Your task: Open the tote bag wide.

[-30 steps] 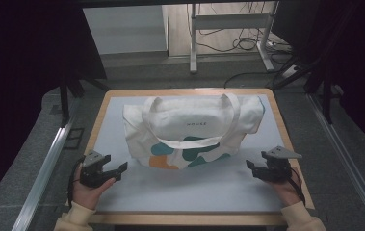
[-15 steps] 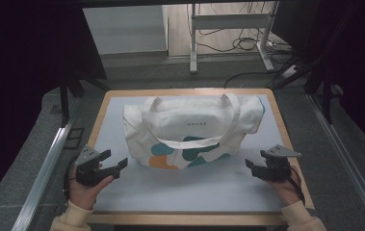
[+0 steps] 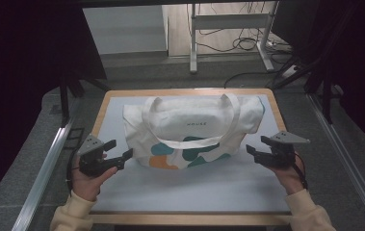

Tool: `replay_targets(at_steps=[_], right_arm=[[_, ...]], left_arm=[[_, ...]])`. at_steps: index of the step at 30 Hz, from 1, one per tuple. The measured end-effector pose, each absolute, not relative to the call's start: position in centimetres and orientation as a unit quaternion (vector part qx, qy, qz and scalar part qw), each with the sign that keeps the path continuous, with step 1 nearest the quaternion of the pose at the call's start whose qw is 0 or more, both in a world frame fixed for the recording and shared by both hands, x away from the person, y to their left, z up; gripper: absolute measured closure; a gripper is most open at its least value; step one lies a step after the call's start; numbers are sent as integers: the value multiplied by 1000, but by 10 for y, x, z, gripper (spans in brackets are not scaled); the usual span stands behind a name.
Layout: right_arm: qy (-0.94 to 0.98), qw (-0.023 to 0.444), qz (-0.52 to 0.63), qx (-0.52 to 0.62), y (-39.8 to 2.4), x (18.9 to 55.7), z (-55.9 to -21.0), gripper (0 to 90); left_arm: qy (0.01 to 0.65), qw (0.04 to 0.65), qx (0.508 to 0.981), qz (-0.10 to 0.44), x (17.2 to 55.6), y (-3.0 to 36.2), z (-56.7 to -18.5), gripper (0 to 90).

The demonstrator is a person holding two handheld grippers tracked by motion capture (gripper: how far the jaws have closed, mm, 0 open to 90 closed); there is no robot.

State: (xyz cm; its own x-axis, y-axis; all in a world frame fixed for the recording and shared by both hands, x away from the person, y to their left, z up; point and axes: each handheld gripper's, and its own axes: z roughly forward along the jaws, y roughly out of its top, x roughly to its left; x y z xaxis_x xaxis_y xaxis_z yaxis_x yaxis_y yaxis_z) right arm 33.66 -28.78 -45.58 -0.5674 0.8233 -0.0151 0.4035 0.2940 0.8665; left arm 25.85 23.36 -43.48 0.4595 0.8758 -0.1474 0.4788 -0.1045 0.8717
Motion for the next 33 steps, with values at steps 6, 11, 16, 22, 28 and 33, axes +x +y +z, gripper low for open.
replay_targets(at_steps=[6, 11, 16, 22, 28, 33], right_arm=[[761, 242, 457, 391, -289, 342, -438, 306], [757, 237, 466, 391, -291, 355, -427, 301], [757, 223, 474, 391, -286, 365, -423, 330], [760, 218, 481, 380, -278, 368, -422, 562], [766, 224, 475, 371, -274, 367, -419, 693], [769, 236, 472, 361, -270, 364, -418, 757]], left_arm=[[468, 476, 715, 209, 266, 227, -426, 263], [461, 478, 719, 204, 274, 221, -420, 289], [455, 485, 722, 190, 284, 217, -420, 388], [437, 492, 731, 182, 286, 214, -421, 626], [423, 492, 739, 180, 285, 214, -421, 750], [417, 494, 742, 179, 283, 214, -421, 819]])
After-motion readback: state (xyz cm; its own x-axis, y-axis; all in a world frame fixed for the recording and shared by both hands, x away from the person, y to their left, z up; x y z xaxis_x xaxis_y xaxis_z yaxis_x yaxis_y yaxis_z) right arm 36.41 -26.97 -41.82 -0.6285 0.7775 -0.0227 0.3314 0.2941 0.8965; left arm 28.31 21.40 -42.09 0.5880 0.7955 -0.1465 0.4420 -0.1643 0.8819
